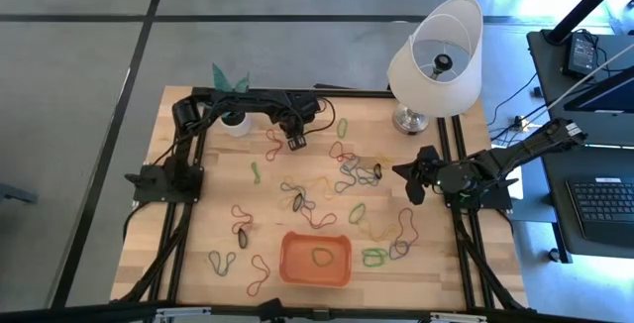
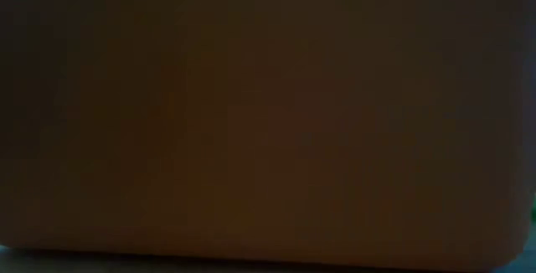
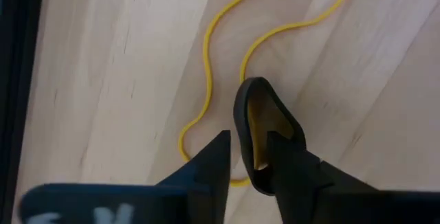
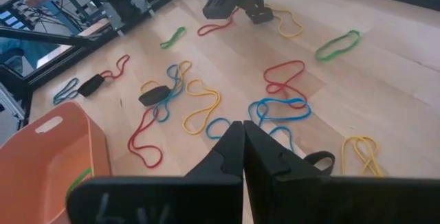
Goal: Pick and place rubber bands into bin
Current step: Put the black rubber band into the bin
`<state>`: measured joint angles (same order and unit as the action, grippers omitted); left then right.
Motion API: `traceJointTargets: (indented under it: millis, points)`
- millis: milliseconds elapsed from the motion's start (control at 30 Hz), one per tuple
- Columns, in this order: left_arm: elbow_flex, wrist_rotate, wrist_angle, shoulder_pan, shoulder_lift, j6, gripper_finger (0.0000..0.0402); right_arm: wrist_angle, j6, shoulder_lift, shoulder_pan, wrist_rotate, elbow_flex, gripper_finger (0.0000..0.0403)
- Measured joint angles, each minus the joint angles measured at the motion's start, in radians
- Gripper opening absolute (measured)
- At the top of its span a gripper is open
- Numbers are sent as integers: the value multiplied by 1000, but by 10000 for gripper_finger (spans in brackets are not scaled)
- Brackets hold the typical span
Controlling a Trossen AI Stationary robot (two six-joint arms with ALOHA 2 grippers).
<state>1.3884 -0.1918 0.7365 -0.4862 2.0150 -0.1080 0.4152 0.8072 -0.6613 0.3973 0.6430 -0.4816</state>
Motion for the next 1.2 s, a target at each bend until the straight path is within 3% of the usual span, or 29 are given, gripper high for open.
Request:
traceJointTargets:
  millis: [167,600,833,967,1200]
  points:
    - [0,8,13,0,-8,41,10,9,-3,0,0,0,0,3]
    - [0,-1,109,98,-213,149,2,18,-55,0,0,-3,0,3]
    - [0,6,88,287,-377,111,2,19,-56,0,0,-59,0,3]
    - [0,1,57,434,-441,161,2,22,-57,0,0,-78,0,3]
    - [61,-79,39,700,-423,293,2,22,-133,0,0,-154,0,3]
